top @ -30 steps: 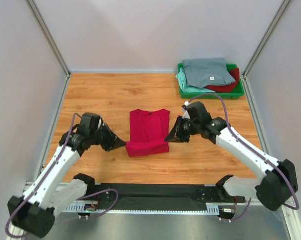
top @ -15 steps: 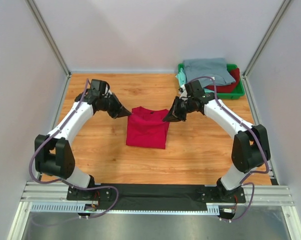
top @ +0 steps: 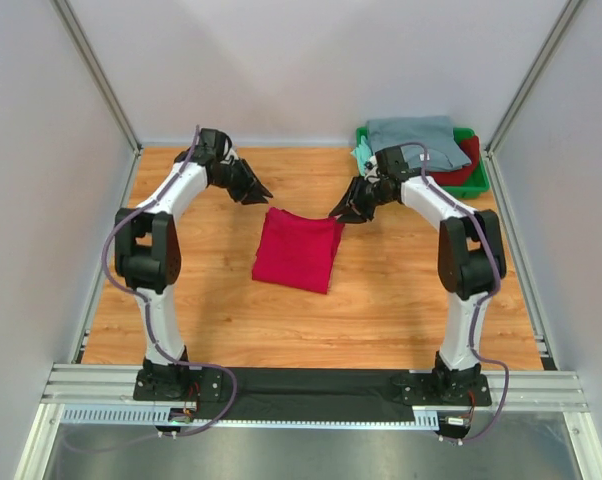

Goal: Fold and stack the t-shirts
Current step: Fold the tshirt

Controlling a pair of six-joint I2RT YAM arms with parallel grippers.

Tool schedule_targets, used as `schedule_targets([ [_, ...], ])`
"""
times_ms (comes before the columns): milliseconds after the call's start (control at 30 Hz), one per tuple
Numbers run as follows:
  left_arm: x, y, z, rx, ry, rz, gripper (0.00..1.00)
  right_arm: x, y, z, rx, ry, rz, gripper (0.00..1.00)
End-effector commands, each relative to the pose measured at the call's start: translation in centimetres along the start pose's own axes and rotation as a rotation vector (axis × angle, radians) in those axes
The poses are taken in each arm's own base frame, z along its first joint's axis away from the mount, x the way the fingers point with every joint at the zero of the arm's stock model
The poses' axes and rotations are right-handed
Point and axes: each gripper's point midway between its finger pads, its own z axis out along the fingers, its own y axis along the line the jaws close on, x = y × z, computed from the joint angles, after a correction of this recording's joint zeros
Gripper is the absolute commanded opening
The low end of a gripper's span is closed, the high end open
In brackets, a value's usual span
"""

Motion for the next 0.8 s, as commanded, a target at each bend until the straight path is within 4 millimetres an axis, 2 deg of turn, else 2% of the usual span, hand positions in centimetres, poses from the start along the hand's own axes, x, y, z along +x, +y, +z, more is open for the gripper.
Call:
schedule_targets([
  [0, -4.4, 1.0, 2.5, -0.023, -0.027, 0.111, 0.33, -8.8, -3.8, 0.8, 0.041, -0.16, -0.067, 0.35],
  [33, -7.2, -0.5, 1.4, -0.057, -0.117, 0.174, 0.35, -10.3, -4.3, 0.7, 0.056, -0.18, -0.079, 0.38],
  [67, -7.5, 0.5, 1.4, -0.105, -0.105, 0.198, 0.37, -11.0, -6.0, 0.9, 0.079, -0.151, -0.074, 0.41],
  [100, -8.0, 0.6, 1.9, -0.096, -0.091, 0.211, 0.38, -12.3, -4.0, -0.1, 0.05, -0.18, -0.126, 0.41],
  [133, -8.5, -0.4, 1.2, -0.086, -0.111, 0.242, 0.49, -12.2, -3.8, -0.4, 0.061, -0.176, -0.14, 0.42],
  [167, -8.5, -0.4, 0.8, -0.097, -0.119, 0.292, 0.51, -11.8, -3.5, -0.6, 0.075, -0.175, -0.162, 0.43],
  [200, -8.2, -1.7, -0.6, -0.072, -0.146, 0.343, 0.5, -11.4, -2.2, -1.7, 0.062, -0.194, -0.216, 0.44],
  [233, -7.4, -0.6, -0.4, -0.08, -0.128, 0.362, 0.49, -10.6, -2.3, -1.7, 0.068, -0.184, -0.225, 0.45],
  [267, -7.4, -1.0, -0.7, -0.057, -0.156, 0.394, 0.5, -9.5, -1.2, -2.2, 0.059, -0.182, -0.249, 0.46],
  [300, -6.9, -2.1, -2.1, -0.018, -0.178, 0.436, 0.51, -8.8, -0.9, -2.2, 0.045, -0.173, -0.265, 0.47],
  [333, -5.3, -0.9, -1.4, -0.001, -0.127, 0.437, 0.52, -7.5, -1.7, -1.6, 0.048, -0.145, -0.264, 0.48],
  [367, -5.1, -1.3, -1.3, 0.04, -0.134, 0.48, 0.52, -6.7, -0.5, -1.6, 0.017, -0.143, -0.304, 0.5],
  [400, -4.1, -1.6, -1.4, 0.088, -0.106, 0.502, 0.52, -6.1, -0.5, -1.3, 0.011, -0.13, -0.318, 0.5],
  [433, -3.4, -0.7, -0.8, 0.083, -0.08, 0.527, 0.52, -5.5, -1.1, -0.9, 0.021, -0.108, -0.324, 0.51],
  [533, -2.4, 0.0, 0.8, 0.089, -0.049, 0.607, 0.5, -4.5, -1.4, 0.2, 0.041, -0.074, -0.377, 0.57],
  [633, -3.0, 1.3, 2.6, 0.034, -0.044, 0.605, 0.49, -4.1, -2.3, 1.3, 0.089, -0.056, -0.371, 0.56],
  [667, -3.1, 2.1, 3.7, 0.022, -0.026, 0.587, 0.43, -4.2, -2.7, 1.7, 0.108, -0.054, -0.368, 0.55],
  [767, -3.4, 2.7, 5.3, -0.017, -0.013, 0.562, 0.38, -4.3, -4.0, 2.1, 0.161, -0.05, -0.362, 0.53],
])
